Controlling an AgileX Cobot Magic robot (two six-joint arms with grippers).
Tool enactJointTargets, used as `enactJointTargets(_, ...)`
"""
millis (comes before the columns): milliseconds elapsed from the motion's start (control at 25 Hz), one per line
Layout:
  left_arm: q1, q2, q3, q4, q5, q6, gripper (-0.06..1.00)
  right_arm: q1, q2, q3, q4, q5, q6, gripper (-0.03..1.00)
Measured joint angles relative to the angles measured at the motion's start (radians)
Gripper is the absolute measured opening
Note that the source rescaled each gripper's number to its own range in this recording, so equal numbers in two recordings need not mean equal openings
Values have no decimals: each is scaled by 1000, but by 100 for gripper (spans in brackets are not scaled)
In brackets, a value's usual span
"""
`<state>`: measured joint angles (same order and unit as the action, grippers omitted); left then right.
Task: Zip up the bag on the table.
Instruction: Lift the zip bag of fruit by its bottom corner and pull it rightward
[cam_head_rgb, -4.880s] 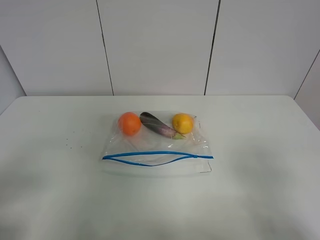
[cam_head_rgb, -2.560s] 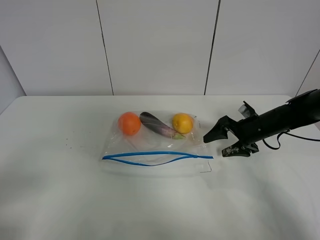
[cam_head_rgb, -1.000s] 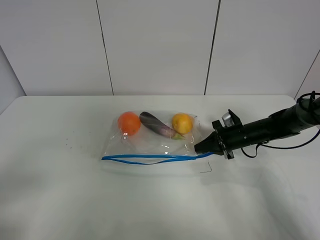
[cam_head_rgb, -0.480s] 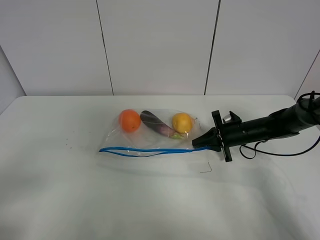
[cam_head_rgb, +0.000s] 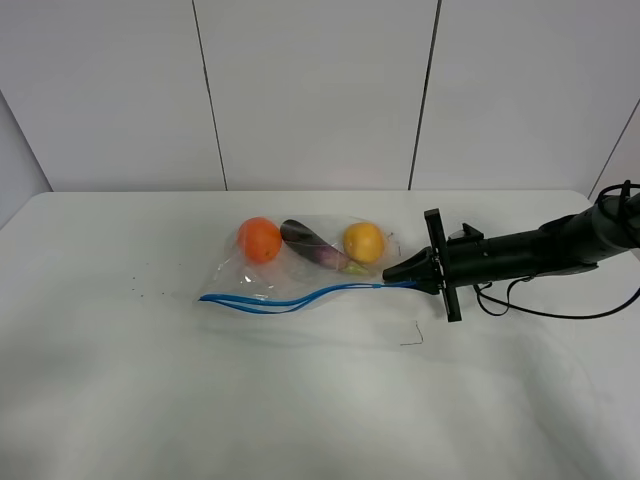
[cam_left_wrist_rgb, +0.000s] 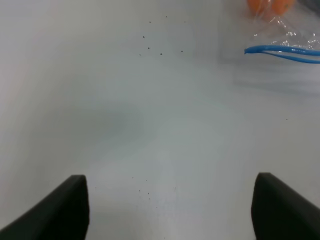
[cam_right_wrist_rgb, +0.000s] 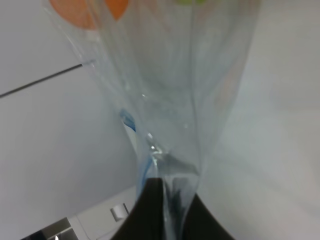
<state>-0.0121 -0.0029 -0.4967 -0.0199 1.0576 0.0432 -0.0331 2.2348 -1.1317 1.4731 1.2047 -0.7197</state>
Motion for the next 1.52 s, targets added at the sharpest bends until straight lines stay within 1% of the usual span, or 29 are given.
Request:
enactJointTargets(280, 0, 0, 0, 0, 0, 0, 95, 0, -50, 1, 35, 0, 23, 0)
enactJointTargets(1000, 0, 0, 0, 0, 0, 0, 95, 0, -53, 1, 39, 0, 53, 0)
enactJointTargets(1240, 0, 0, 0, 3, 0, 0, 95, 0, -53, 1, 43, 0, 91, 0)
enactJointTargets(1520, 0, 0, 0, 3, 0, 0, 95, 0, -115, 2, 66, -1, 107, 0)
